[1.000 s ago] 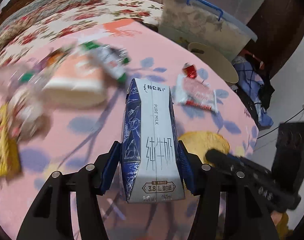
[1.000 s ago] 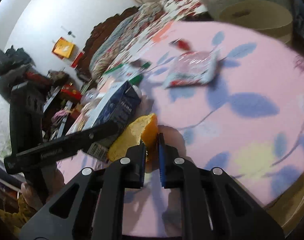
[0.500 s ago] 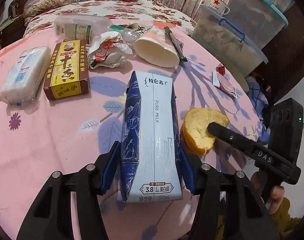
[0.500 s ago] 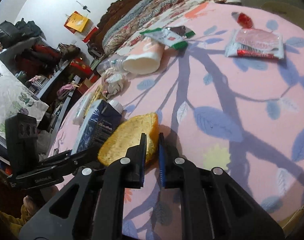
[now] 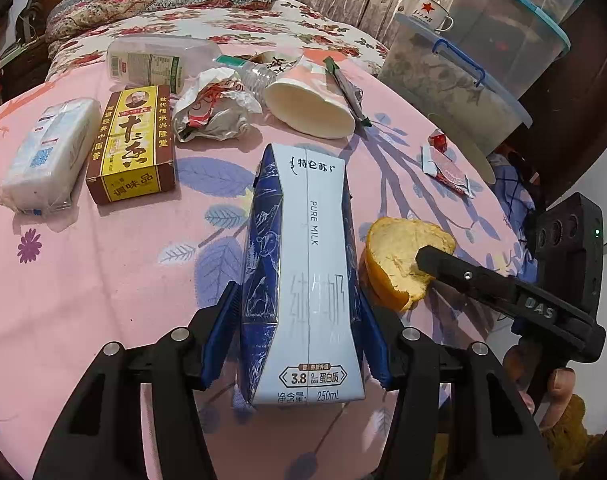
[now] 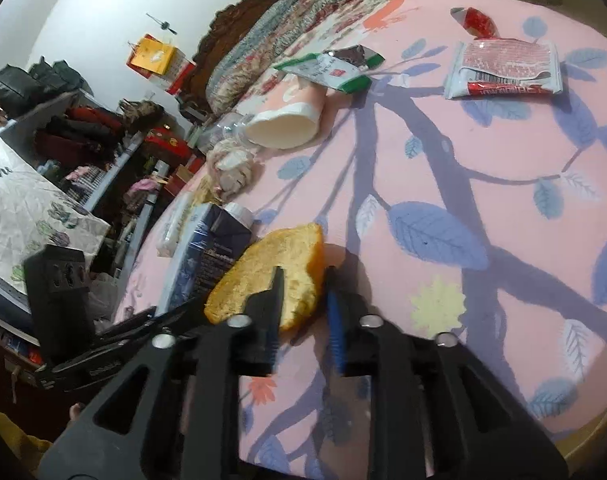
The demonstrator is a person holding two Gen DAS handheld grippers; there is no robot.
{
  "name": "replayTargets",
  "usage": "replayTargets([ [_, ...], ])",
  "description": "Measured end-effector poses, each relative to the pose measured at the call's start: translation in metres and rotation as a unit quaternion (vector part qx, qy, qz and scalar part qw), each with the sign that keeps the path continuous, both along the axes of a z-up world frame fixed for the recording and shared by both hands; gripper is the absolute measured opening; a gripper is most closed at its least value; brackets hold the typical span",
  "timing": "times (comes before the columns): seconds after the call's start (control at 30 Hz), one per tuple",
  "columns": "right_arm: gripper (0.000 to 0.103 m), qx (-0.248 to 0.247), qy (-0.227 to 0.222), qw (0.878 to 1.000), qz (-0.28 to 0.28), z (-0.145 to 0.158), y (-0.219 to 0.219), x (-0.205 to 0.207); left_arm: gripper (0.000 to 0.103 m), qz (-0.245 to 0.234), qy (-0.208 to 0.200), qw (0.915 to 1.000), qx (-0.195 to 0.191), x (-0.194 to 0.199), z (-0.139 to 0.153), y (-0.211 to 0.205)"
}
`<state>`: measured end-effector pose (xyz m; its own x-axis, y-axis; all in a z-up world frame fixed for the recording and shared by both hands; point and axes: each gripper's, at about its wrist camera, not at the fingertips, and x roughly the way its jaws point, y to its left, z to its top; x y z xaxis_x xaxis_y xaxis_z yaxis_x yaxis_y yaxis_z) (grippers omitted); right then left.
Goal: Collect trash
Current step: 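Carry carton with left tool while right tool carries bread, release both into bin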
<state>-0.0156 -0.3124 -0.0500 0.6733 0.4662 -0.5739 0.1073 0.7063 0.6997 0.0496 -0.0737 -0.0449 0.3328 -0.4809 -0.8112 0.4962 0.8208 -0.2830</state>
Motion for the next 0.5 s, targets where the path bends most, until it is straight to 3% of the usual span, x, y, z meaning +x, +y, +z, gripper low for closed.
replayTargets([
  [0.03, 0.038, -0.003, -0.005, 1.0, -0.001, 0.002, 0.0, 0.0, 0.055, 0.0, 0.002, 1.0, -0.001, 0.0, 0.0, 0.0],
  [0.1, 0.061, -0.02, -0.018, 1.0, -0.006, 0.009, 0.002, -0.002, 0.056, 0.0, 0.004, 1.0, -0.002, 0.0, 0.0, 0.0],
  [0.5, 0.062, -0.066, -0.025, 0.998, -0.002, 0.012, 0.012, 0.003, 0.057, 0.0, 0.008, 1.0, -0.001, 0.002, 0.0, -0.002],
])
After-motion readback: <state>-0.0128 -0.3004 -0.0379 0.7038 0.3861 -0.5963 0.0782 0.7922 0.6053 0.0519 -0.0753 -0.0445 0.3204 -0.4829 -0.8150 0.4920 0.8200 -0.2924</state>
